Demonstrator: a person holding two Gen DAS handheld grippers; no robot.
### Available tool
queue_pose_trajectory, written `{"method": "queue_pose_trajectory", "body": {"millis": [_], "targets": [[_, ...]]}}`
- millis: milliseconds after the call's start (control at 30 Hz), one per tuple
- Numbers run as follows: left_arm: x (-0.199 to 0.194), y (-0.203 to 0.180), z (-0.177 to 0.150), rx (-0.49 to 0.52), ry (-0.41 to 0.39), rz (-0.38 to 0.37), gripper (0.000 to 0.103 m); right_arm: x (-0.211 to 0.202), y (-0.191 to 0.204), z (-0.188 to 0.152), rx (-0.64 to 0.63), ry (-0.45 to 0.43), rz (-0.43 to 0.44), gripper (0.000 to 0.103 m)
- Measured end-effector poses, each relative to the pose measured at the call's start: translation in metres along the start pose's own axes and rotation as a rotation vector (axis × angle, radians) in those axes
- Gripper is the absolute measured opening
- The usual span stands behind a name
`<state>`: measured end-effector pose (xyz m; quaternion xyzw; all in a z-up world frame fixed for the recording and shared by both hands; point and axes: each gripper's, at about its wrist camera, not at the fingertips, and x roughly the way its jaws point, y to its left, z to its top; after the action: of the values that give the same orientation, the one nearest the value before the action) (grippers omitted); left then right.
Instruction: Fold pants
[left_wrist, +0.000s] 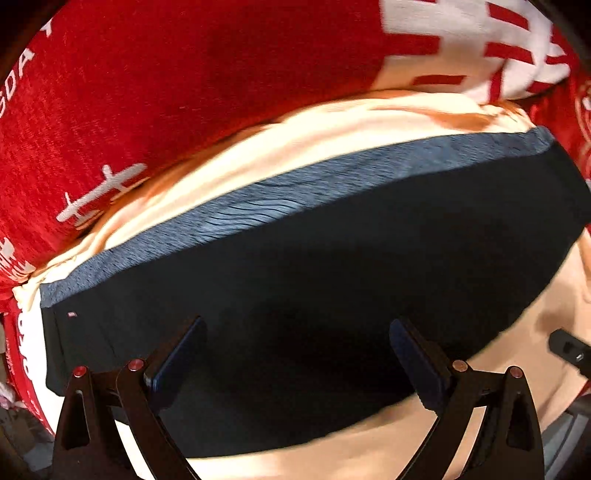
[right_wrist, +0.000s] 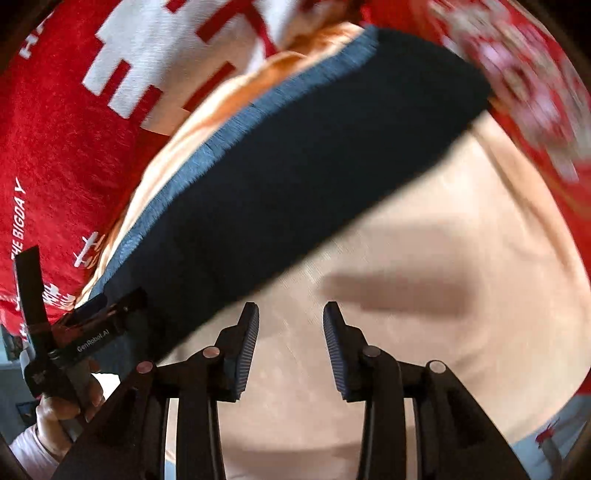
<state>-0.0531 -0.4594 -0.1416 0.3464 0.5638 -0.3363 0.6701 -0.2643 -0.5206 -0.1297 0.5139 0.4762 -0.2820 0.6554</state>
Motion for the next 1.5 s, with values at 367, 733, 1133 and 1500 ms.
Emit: {"method": "queue_pose_trajectory", "body": {"millis": [367, 733, 1133, 1500], "targets": [[-0.001, -0.052, -0.012, 0.0, 0.022, 0.014, 0.1, -0.012, -0.047, -0.005, 0.077, -0.002, 0.042, 0.04], [-0.015, -0.08, 0.023, 0.028, 0.009, 0.02, 0.1, -0.02, -0.071, 0.012, 0.106, -0.033, 0.07, 0.04], [0.006, -0.102, 0.046, -0.008, -0.038, -0.009, 0.1, -0.018, -0.086, 0.042, 0.172, -0.206, 0.168, 0.04], [0.01, -0.1, 0.029, -0.063, -0.094, -0.058, 0.1, 0.014, -0.09, 0.057, 0.215, -0.467, 0.254, 0.045]]}}
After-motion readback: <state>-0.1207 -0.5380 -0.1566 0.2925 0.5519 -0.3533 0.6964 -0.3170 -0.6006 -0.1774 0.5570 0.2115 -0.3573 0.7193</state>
